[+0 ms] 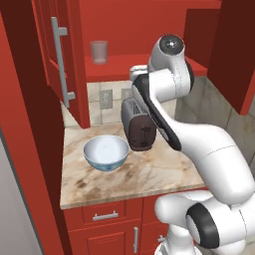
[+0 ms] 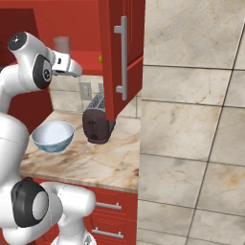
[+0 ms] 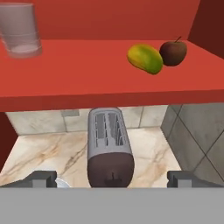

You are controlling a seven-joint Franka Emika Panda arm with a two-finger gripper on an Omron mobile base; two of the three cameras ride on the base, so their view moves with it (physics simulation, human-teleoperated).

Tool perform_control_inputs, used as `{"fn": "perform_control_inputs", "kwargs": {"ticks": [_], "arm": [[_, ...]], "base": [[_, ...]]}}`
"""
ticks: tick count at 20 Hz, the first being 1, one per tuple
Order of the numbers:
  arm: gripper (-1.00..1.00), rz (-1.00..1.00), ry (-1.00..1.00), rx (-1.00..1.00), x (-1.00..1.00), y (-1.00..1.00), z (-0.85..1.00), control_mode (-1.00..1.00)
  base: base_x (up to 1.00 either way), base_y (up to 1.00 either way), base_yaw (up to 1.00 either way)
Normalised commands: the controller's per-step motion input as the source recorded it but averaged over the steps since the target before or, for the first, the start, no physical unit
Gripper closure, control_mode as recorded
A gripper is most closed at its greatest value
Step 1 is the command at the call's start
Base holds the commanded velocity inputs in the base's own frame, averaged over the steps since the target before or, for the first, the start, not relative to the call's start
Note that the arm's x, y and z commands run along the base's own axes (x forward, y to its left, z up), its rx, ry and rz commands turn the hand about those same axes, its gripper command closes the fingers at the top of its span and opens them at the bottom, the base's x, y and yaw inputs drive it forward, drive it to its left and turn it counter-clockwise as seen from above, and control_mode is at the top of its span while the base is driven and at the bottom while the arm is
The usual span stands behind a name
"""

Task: Open the cabinet. Pick the mango and apple from the cabinet and place them into the bowl. Then close the cabinet.

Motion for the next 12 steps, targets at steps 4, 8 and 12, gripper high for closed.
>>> {"fn": "perform_control_inputs", "kwargs": {"ticks": [4, 8, 12], "arm": [[-1.0, 0.0, 0.0, 0.0, 0.23, -0.3, 0.1, -1.0], [-1.0, 0.0, 0.0, 0.0, 0.26, -0.29, 0.14, -1.0], [-1.0, 0.0, 0.0, 0.0, 0.28, -0.28, 0.04, -1.0]], "base": [[0.0, 0.0, 0.0], [0.0, 0.0, 0.0], [0.0, 0.0, 0.0]]}}
